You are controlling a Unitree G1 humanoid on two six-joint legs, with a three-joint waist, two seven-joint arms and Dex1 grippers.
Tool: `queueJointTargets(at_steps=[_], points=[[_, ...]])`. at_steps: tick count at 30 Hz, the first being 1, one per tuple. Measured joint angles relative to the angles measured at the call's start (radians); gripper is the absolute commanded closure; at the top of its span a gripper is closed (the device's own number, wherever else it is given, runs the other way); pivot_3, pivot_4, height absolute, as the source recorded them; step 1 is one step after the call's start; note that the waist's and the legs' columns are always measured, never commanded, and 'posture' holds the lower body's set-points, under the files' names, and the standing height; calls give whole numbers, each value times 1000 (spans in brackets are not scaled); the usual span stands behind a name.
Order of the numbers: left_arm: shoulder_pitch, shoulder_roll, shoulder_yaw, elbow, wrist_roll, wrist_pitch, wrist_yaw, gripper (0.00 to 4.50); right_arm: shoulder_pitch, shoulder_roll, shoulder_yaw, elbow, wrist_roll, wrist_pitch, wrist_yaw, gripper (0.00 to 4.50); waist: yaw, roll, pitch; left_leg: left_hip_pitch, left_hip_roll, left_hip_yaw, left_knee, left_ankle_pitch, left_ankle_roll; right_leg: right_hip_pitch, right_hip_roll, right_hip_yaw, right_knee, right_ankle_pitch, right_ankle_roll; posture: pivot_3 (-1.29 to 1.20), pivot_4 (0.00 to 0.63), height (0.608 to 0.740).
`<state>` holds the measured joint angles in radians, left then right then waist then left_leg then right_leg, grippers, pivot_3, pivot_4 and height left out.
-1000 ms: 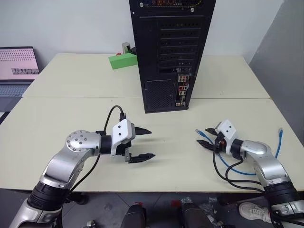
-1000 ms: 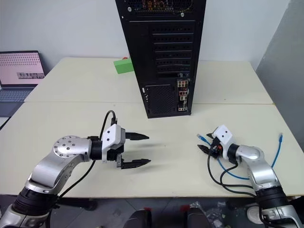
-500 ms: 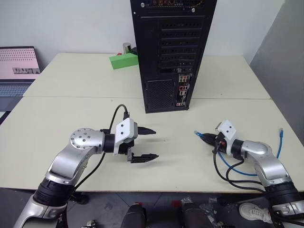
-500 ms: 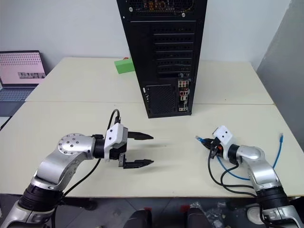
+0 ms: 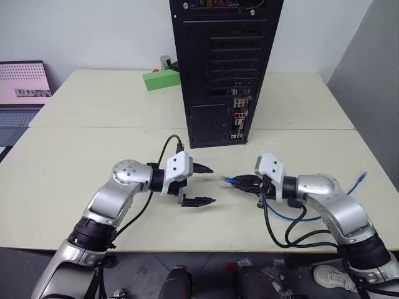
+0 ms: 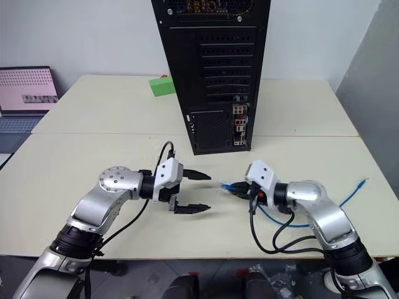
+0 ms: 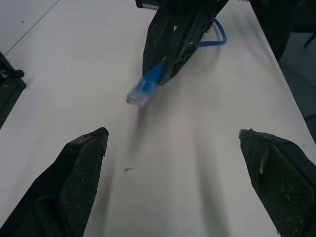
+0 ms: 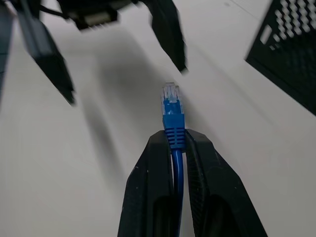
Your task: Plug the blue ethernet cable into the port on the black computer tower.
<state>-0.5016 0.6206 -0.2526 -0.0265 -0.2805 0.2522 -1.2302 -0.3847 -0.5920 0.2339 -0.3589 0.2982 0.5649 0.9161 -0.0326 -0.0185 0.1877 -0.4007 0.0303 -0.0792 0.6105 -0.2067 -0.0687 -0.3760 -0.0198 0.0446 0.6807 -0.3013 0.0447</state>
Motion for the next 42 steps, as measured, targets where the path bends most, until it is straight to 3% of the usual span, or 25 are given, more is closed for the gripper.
queueJointTargets(at_steps=[7,11,21,26,30,32,37,42], points=[[-30,-27,-5,31,10,-19,-32,0,-21,-29,38,-33,-1,18,32,4393,-2,0,0,0,0,0,0,0,0,0,0,0,0,0,0,0,150,740],[-32,-27,-5,31,8,-17,-56,571,-24,-36,48,-37,-3,15,43,4395,-1,0,0,0,0,0,0,0,0,0,0,0,0,0,0,0,150,740],[-32,-28,-5,31,5,-2,-81,2760,-24,-39,64,-37,-12,7,45,4408,-1,0,0,0,0,0,0,0,0,0,0,0,0,0,0,0,150,740],[-32,-35,-6,31,6,-3,-83,4074,-24,-42,66,-37,-20,-1,46,4409,-1,0,0,0,0,0,0,0,0,0,0,0,0,0,0,0,150,740],[-32,-35,-10,34,27,-45,-87,4217,-25,-45,72,-37,-34,-14,48,4410,-1,0,0,0,0,0,0,0,0,0,0,0,0,0,0,0,150,740],[-31,-35,-17,41,38,-66,-87,4217,-25,-45,77,-33,-40,-14,50,3708,-1,0,0,0,0,0,0,0,0,0,0,0,0,0,0,0,150,740],[-28,-35,-22,81,75,-140,-84,4217,-26,-84,83,-14,-53,-53,87,2809,-1,0,0,0,0,0,0,0,0,0,0,0,0,0,0,0,150,740],[-19,-37,-25,124,120,-262,-76,4217,-26,-147,37,9,-40,-57,121,1499,0,0,0,0,0,0,0,0,0,0,0,0,0,0,0,0,150,740]])
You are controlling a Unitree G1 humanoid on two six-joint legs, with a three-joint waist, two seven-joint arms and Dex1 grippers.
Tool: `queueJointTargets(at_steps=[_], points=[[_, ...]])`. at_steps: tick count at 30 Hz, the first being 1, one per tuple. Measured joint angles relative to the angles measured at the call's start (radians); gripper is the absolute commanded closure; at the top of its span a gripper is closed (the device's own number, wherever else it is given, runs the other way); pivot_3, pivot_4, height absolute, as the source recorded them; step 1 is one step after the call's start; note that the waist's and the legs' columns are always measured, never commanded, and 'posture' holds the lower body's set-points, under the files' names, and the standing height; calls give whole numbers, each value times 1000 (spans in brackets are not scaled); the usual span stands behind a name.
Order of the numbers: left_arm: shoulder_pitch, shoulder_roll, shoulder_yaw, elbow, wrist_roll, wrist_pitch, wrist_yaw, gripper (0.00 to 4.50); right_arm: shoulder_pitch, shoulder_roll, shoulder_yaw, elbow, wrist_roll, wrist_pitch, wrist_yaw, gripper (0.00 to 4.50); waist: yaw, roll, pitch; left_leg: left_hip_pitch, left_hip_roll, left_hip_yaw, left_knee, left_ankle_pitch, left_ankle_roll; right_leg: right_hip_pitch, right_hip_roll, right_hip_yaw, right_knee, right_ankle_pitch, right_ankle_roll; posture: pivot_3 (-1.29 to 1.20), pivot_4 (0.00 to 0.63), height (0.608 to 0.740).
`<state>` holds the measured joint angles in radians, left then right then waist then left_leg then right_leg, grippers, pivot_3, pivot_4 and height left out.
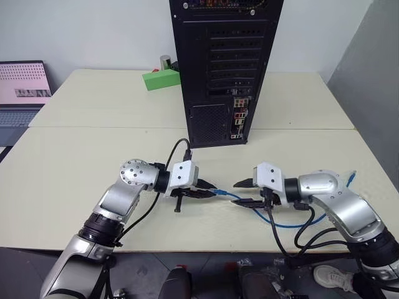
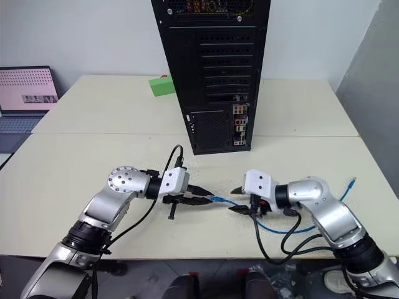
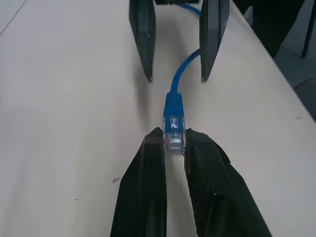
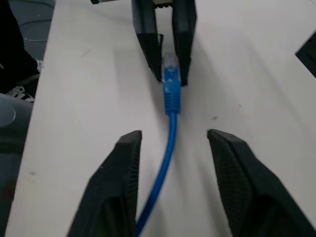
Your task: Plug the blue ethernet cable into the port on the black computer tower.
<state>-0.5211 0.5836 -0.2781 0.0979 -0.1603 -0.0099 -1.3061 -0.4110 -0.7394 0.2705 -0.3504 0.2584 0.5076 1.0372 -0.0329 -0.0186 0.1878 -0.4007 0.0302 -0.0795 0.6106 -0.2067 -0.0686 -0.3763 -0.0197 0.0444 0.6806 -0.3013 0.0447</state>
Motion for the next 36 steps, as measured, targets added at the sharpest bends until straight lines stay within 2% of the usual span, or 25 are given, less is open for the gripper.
queueJointTargets(at_steps=[4,7,10,17,21,27,28,36], points=[[0,-32,0,46,33,-152,37,4217,14,-38,-77,-1,48,24,17,652,2,0,0,0,0,0,0,0,0,0,0,0,0,0,0,0,150,740],[-9,-50,0,134,125,-446,117,4217,49,-10,-153,-14,154,122,0,27,0,0,0,0,0,0,0,0,0,0,0,0,0,0,0,0,150,740],[-47,-76,1,227,185,-721,198,4217,50,61,-191,-49,255,218,-47,0,1,0,0,0,0,0,0,0,0,0,0,0,0,0,0,0,150,740],[-86,-91,29,361,275,-1115,385,4217,51,172,-222,-70,382,351,-166,0,1,0,0,0,0,0,0,0,0,0,0,0,0,0,0,0,150,740],[-87,-94,32,390,328,-1213,474,4217,51,220,-224,-70,441,402,-217,0,1,0,0,0,-1,0,0,0,0,1,-1,0,0,0,0,0,150,740],[-89,-76,32,413,397,-1254,566,4217,42,246,-263,-69,523,455,-260,0,1,0,0,0,0,0,0,0,0,0,0,0,0,0,0,0,150,740],[-93,-75,31,417,406,-1260,579,4217,38,251,-270,-69,543,466,-264,367,1,0,0,0,-1,0,0,0,0,0,0,0,0,0,0,0,150,740],[-101,-58,32,420,467,-1270,681,4217,30,244,-286,-63,588,490,-294,2159,1,0,0,0,0,0,0,0,0,0,0,0,0,0,0,0,150,740]])
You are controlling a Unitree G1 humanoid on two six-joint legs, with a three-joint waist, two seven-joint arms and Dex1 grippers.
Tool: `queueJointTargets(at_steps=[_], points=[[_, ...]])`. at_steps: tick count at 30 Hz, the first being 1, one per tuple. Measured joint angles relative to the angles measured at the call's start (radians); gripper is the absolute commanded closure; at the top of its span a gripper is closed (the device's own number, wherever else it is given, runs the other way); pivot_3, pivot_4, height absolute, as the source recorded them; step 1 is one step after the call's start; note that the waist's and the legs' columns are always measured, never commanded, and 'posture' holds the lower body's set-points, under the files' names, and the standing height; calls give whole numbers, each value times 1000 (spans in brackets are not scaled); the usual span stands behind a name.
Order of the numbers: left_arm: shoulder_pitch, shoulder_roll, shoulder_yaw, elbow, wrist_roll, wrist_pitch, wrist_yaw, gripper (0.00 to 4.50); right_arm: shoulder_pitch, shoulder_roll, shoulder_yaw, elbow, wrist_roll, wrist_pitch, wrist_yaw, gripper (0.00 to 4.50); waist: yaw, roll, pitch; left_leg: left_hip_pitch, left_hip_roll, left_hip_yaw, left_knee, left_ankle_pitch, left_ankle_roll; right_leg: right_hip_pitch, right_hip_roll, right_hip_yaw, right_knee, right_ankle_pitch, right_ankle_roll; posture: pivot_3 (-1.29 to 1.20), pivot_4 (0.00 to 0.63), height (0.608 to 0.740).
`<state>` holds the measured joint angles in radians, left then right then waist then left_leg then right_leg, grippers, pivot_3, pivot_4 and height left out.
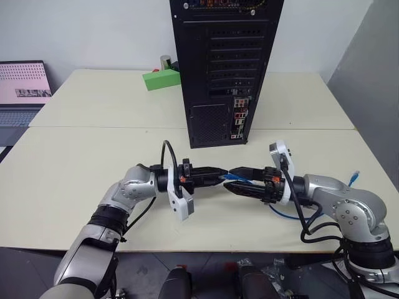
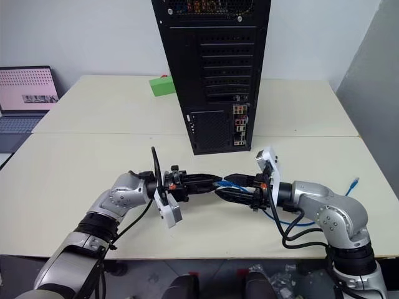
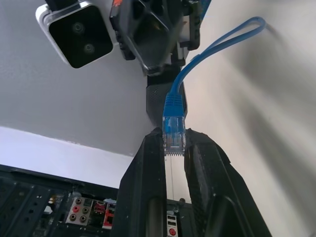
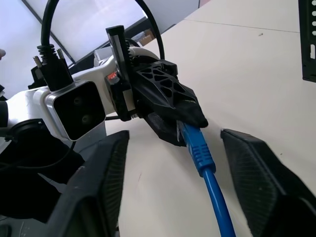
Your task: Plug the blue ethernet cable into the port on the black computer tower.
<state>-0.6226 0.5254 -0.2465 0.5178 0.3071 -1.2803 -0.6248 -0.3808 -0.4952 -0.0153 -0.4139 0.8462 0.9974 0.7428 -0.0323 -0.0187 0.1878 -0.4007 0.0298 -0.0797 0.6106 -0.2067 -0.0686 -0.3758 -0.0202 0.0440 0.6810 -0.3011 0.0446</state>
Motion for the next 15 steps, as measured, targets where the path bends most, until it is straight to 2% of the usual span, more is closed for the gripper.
queueJointTargets(at_steps=[10,15], points=[[-1,10,-5,0,35,-16,72,4217,-3,-5,-4,22,12,0,-9,4436,0,0,0,0,0,0,0,0,0,0,0,0,0,0,0,0,150,740],[-2,15,-6,-1,45,-17,95,4218,-27,-14,-4,39,35,21,-6,4463,0,0,0,0,0,0,0,0,0,0,0,0,0,0,0,0,150,740]])
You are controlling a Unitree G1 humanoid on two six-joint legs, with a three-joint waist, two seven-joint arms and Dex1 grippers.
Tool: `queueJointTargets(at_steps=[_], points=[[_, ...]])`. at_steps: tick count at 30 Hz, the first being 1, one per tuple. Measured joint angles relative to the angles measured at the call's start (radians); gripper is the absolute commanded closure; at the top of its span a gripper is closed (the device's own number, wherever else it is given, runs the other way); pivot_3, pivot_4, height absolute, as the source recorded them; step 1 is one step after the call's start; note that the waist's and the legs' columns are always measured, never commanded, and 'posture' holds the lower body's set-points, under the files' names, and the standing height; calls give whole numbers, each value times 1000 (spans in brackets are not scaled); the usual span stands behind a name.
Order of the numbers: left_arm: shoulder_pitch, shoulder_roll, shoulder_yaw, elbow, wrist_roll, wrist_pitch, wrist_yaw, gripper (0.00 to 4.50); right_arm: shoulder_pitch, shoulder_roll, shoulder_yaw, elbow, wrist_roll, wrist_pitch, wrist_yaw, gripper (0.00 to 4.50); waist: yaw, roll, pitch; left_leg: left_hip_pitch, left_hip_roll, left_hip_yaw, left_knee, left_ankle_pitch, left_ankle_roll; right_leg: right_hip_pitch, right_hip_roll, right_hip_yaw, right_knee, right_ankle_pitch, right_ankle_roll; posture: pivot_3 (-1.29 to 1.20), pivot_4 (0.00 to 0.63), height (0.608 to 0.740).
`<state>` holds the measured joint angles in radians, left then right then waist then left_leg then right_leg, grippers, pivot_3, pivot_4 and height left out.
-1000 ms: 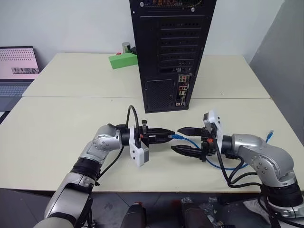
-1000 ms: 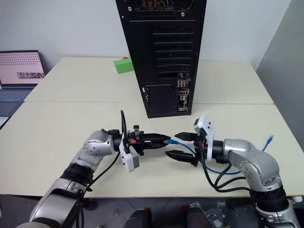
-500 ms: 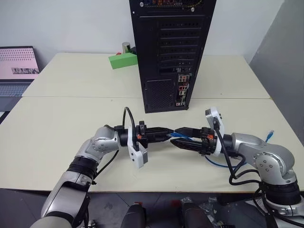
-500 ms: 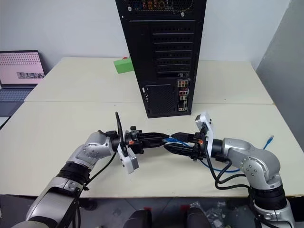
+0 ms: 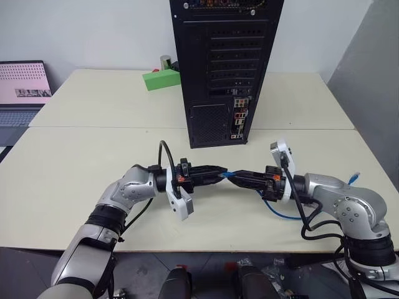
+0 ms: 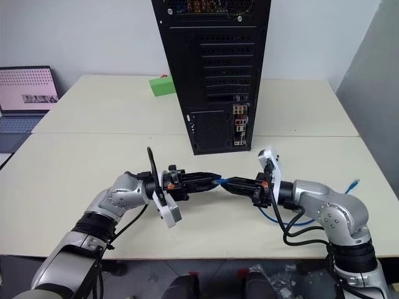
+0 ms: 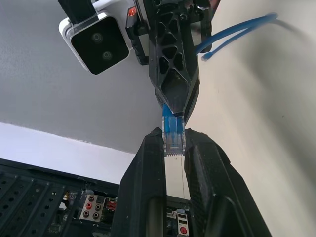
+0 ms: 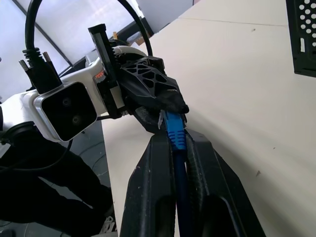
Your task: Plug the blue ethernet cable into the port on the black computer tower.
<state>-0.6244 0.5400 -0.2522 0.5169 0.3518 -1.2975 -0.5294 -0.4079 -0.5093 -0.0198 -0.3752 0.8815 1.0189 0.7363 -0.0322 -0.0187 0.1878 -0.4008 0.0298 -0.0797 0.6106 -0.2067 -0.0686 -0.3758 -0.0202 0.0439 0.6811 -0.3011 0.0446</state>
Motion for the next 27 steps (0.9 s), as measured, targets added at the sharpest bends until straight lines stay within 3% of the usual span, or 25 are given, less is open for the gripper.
queueJointTargets(at_steps=[5,7,11,17,22,25,27], points=[[0,8,-17,0,3,2,16,4218,-7,-6,0,18,18,19,5,4463,0,0,0,0,0,0,0,0,0,0,0,0,0,0,0,0,150,740],[0,12,-28,-1,-3,12,15,3516,-8,-8,0,26,24,24,5,4463,0,0,0,0,0,0,0,0,0,0,0,0,0,0,0,0,150,740],[7,39,-73,-2,-76,99,-36,2633,-14,-19,0,29,30,29,12,4473,-1,0,0,0,0,0,0,0,0,0,0,0,0,0,0,0,150,740],[100,66,-108,-99,-316,412,-208,1510,-20,-37,-4,27,15,3,4,4473,-1,0,0,-1,0,0,0,0,0,-1,0,0,0,0,0,0,150,740],[158,75,-47,-229,-475,731,-248,603,12,-37,-40,-18,-30,-67,-48,4473,-1,0,0,0,0,0,0,0,0,-1,0,0,0,0,0,0,150,740],[189,46,8,-349,-565,1064,-199,590,44,-3,-62,-89,-112,-133,-172,4473,-1,0,0,-1,0,-1,0,0,0,-1,0,0,0,-1,1,0,150,740],[195,18,24,-400,-598,1183,-165,590,46,24,-66,-111,-127,-145,-222,4473,-1,0,0,-1,0,-1,0,0,0,-1,0,0,0,-1,1,0,150,740]])
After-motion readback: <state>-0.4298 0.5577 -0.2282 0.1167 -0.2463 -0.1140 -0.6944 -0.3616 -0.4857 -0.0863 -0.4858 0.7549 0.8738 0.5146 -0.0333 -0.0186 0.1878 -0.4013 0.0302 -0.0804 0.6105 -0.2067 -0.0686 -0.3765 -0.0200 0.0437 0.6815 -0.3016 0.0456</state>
